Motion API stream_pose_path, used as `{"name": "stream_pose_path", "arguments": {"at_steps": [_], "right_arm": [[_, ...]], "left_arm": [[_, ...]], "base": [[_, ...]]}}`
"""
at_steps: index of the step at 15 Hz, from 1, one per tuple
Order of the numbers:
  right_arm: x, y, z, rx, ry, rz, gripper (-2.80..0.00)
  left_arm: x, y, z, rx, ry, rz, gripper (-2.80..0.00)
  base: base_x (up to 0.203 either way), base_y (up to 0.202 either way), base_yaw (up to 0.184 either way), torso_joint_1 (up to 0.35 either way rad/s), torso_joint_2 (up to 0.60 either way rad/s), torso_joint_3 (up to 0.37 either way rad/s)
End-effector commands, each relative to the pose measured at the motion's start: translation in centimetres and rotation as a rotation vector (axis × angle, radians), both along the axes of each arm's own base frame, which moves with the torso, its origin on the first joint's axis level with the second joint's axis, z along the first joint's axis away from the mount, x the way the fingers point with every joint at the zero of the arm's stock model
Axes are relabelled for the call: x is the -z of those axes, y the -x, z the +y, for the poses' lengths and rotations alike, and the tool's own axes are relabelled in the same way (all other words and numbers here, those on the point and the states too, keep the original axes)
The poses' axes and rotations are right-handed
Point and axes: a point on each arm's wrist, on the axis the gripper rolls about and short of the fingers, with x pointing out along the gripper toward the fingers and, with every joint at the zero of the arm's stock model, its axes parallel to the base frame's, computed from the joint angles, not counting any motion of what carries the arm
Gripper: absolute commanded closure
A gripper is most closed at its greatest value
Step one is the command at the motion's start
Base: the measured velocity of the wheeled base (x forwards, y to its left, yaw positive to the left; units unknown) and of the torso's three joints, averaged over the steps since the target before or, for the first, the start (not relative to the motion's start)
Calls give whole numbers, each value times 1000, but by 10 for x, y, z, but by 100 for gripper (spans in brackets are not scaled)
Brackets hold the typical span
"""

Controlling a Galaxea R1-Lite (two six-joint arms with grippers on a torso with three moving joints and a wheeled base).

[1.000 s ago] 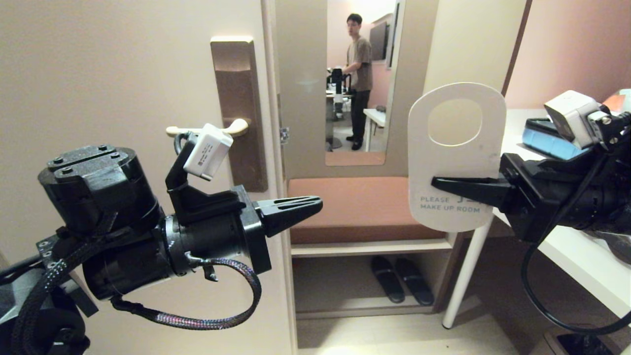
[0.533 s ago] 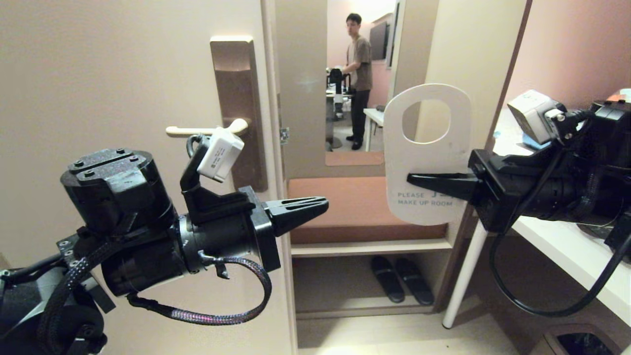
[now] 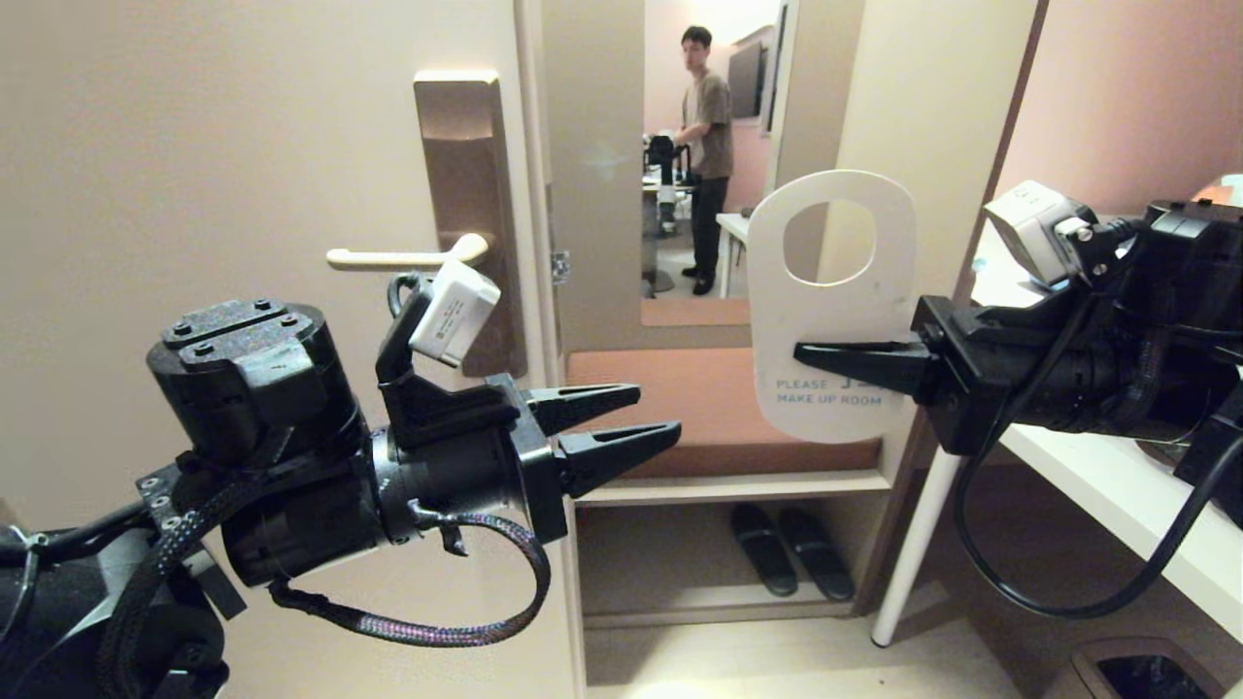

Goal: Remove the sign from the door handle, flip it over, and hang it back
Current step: Hand it to the other hand

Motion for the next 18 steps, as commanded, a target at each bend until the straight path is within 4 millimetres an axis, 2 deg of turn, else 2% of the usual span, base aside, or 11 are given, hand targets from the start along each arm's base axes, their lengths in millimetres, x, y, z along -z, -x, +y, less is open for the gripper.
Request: {"name": "stream_pose_path", "arguments": {"at_steps": [1, 7, 13, 18], "right_arm": [[-3, 0, 7, -30, -6, -11, 0], [-10, -8, 36, -110, -17, -39, 0], [-17, -11, 50, -149, -136, -43, 0], [-10, -8, 53, -161, -136, -24, 0]], "left_arm": [[1, -1, -2, 7, 2, -2, -280], [1, 0, -3, 12, 4, -4, -280], [3, -1, -3, 8, 1, 2, -280], [5, -7, -7, 3, 29, -15, -280]], "base": [[0, 0, 0, 0, 0, 0], [0, 0, 0, 0, 0, 0], [0, 0, 0, 0, 0, 0], [0, 0, 0, 0, 0, 0]]}}
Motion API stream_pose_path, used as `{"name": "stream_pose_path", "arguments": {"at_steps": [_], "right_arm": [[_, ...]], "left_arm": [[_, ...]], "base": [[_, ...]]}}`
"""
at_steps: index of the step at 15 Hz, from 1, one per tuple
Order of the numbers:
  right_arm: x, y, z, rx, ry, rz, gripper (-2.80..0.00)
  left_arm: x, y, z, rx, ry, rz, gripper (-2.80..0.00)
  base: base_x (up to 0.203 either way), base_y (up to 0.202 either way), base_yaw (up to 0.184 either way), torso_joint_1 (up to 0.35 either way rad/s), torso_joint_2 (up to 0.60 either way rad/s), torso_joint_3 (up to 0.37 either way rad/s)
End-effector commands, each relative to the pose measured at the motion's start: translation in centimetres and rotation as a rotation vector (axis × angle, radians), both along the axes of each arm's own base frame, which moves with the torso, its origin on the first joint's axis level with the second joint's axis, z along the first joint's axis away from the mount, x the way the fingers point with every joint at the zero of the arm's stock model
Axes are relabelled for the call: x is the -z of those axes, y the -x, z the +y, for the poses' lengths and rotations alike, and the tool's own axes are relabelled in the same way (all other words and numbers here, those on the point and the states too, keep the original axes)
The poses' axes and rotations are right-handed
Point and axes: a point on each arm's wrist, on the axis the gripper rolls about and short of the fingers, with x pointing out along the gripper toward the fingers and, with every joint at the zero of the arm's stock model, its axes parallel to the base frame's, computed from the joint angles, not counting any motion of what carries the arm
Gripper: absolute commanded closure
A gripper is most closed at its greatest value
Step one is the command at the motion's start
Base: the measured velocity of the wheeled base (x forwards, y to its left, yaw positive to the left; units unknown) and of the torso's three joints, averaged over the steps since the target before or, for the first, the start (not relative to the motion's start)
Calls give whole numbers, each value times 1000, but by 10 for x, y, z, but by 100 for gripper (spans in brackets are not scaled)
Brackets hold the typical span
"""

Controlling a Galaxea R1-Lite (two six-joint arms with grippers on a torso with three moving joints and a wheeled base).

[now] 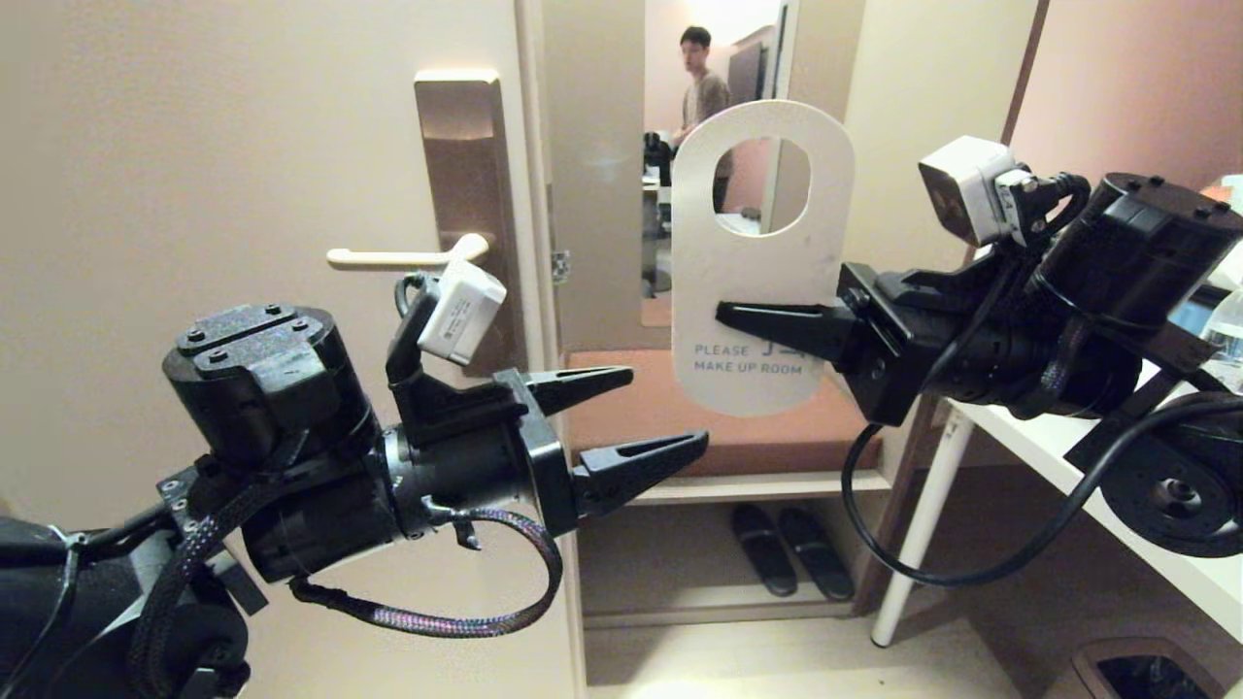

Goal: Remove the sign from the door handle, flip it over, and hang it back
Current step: Hand it to the other hand

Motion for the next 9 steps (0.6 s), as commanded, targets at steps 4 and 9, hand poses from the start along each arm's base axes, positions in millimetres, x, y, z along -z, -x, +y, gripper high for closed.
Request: {"name": "stream_pose_path", "arguments": {"at_steps": [4, 9], "right_arm": [[4, 4, 11, -39, -1, -3, 0], [4, 10, 22, -79, -2, 1, 0]], "left_arm": [[-3, -2, -5, 13, 28, 11, -280], [-3, 3, -12, 41, 29, 7, -280]], "base": [[0, 0, 0, 0, 0, 0], [0, 0, 0, 0, 0, 0]]}}
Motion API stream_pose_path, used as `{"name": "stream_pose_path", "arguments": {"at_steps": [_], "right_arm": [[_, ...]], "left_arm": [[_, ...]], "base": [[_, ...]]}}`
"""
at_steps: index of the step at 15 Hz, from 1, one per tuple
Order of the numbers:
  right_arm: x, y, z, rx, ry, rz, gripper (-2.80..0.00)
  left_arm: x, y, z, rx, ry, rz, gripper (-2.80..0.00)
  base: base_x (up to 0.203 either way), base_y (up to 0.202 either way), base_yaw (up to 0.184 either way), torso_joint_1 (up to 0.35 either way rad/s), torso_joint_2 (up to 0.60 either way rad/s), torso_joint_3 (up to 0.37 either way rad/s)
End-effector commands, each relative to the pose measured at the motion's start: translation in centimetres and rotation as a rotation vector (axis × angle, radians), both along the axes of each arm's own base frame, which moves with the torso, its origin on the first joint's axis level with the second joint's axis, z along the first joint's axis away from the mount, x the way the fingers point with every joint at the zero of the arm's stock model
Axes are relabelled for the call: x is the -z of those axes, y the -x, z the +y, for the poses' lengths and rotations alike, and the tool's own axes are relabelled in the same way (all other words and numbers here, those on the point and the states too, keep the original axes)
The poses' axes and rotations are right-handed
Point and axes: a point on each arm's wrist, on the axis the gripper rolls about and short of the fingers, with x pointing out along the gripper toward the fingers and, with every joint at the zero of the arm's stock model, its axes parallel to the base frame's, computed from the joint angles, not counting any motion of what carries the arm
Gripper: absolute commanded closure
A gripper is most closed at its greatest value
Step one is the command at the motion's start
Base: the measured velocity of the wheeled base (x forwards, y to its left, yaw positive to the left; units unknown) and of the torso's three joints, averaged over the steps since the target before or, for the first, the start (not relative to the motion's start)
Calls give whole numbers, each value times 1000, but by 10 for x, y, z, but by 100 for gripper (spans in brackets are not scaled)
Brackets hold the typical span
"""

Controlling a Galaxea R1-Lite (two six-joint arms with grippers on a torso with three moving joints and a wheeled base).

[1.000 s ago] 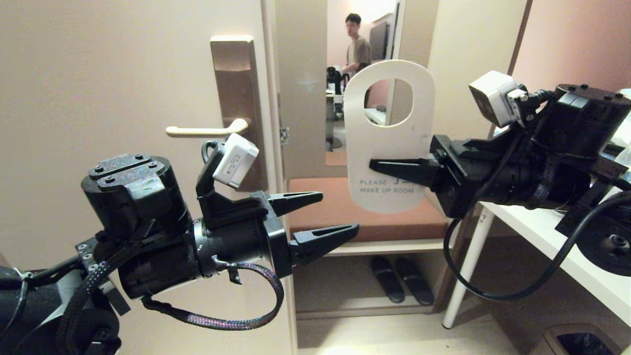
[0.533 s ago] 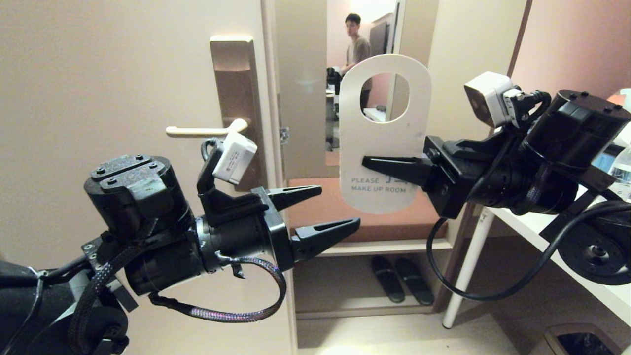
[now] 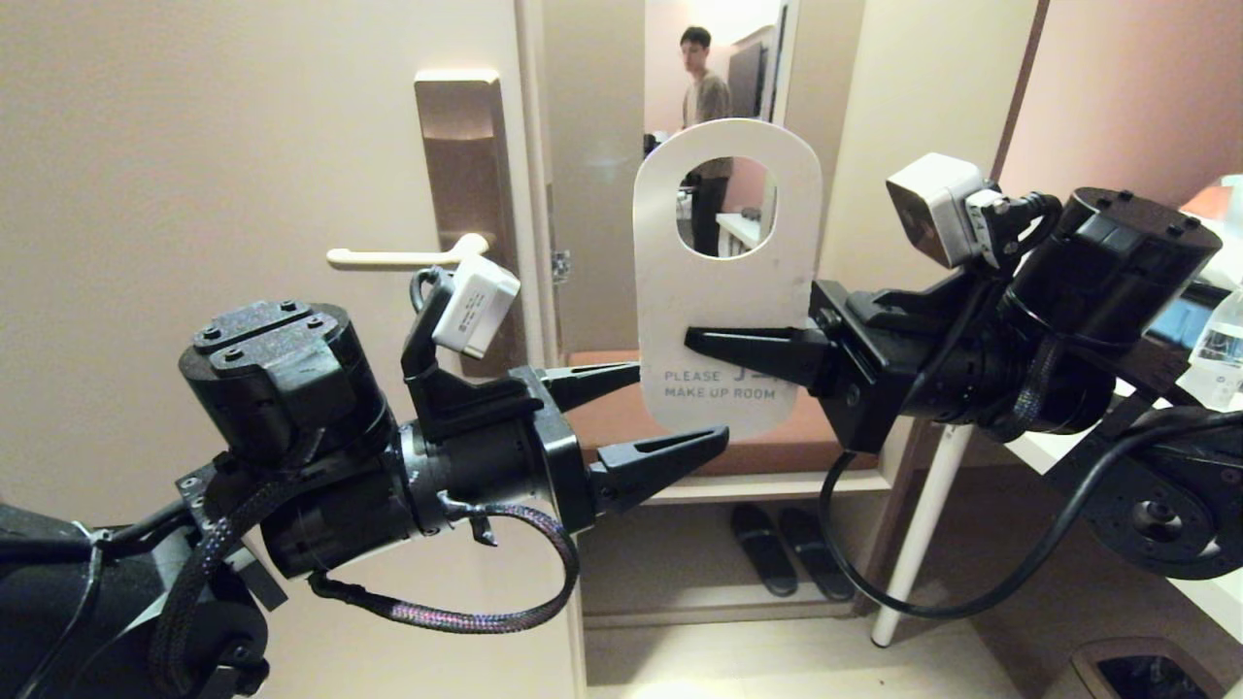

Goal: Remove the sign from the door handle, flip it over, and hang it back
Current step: Hand it to the other hand

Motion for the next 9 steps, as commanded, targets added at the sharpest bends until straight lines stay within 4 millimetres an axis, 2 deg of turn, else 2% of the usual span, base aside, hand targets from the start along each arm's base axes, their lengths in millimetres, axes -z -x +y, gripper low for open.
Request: {"name": "stream_pose_path", "arguments": {"at_steps": [1, 9], "right_arm": [[-1, 3, 4, -23, -3, -5, 0], [-6, 12, 11, -61, -14, 33, 0]], "left_arm": [[-1, 3, -3, 16, 6, -6, -280], [-1, 6, -10, 45, 50, -14, -280]], "base": [[0, 0, 0, 0, 0, 0], [0, 0, 0, 0, 0, 0]]}}
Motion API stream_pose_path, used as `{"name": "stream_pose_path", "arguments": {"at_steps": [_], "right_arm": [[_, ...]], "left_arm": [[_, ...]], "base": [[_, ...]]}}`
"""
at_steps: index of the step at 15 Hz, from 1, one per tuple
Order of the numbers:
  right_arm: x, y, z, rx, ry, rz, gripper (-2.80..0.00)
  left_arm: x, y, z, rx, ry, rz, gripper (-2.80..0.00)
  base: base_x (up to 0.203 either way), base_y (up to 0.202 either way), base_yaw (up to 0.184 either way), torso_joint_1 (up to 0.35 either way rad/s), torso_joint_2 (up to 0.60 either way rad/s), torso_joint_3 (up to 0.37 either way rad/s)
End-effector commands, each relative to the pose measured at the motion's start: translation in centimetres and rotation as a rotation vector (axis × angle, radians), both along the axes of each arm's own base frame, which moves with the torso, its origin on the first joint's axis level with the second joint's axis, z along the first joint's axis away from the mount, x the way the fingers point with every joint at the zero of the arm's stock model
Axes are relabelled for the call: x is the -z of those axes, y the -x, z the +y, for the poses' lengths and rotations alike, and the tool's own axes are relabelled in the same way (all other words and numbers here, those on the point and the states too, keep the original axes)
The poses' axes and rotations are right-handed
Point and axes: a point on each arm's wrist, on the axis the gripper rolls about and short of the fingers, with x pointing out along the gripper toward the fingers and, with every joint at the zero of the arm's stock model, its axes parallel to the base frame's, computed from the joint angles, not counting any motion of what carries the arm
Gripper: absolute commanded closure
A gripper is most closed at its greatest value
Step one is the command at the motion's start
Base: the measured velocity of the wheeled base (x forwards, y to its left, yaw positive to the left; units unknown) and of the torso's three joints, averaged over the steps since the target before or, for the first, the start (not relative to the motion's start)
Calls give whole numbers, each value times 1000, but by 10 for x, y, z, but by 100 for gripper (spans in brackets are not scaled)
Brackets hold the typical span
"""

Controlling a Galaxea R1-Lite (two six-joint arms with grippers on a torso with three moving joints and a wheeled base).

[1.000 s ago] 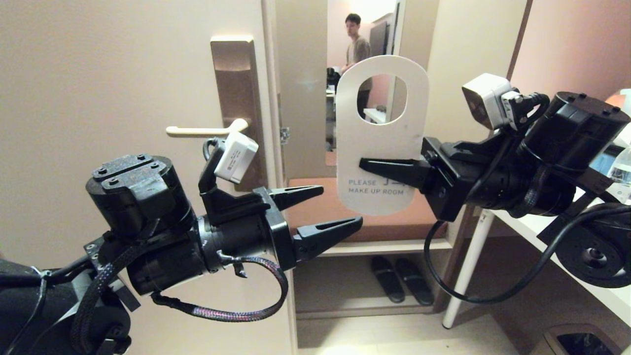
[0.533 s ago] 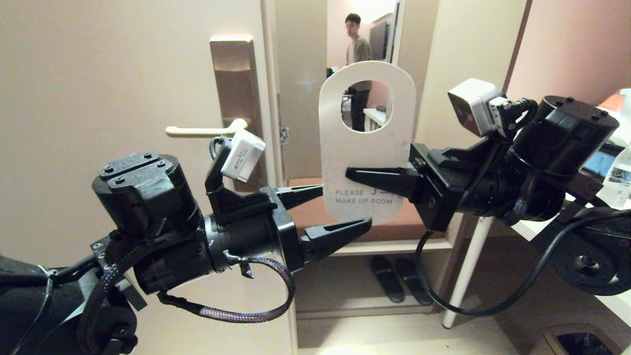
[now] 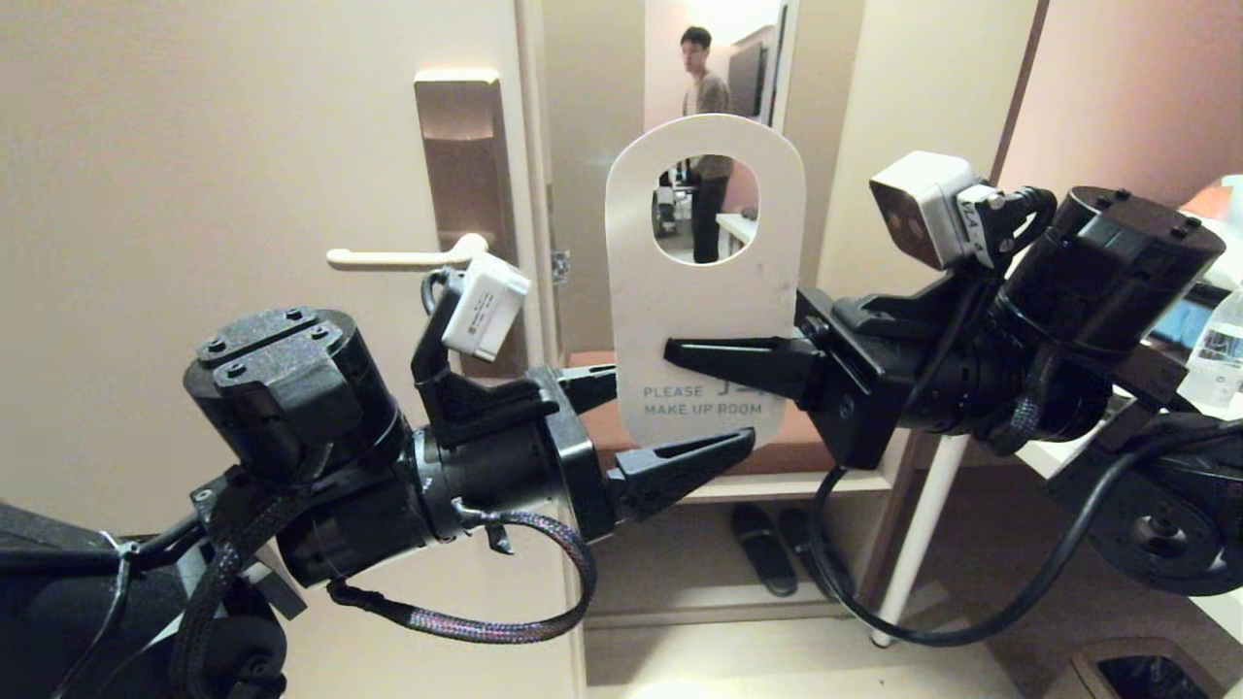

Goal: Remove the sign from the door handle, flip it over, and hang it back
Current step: Hand it to the other hand

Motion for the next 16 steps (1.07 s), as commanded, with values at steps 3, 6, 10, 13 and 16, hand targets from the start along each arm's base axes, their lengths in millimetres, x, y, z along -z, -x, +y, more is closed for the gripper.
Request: {"name": "stream_pose_path", "arguments": {"at_steps": [3, 6, 10, 13, 16], "right_arm": [[-4, 4, -1, -12, -8, -1, 0], [-5, 8, 3, -29, -9, -2, 0], [-1, 14, 8, -54, -1, 11, 0], [-1, 15, 8, -56, -1, 11, 0], [0, 15, 8, -56, 0, 12, 0]], "left_arm": [[2, 5, -3, 23, 0, 5, -280], [2, 10, -11, 56, 0, 7, -280], [2, 13, -16, 78, 25, 20, -280], [2, 13, -16, 76, 25, 20, -280], [2, 13, -16, 78, 25, 20, -280]], "base": [[0, 0, 0, 0, 0, 0], [0, 0, 0, 0, 0, 0], [0, 0, 0, 0, 0, 0], [0, 0, 0, 0, 0, 0], [0, 0, 0, 0, 0, 0]]}}
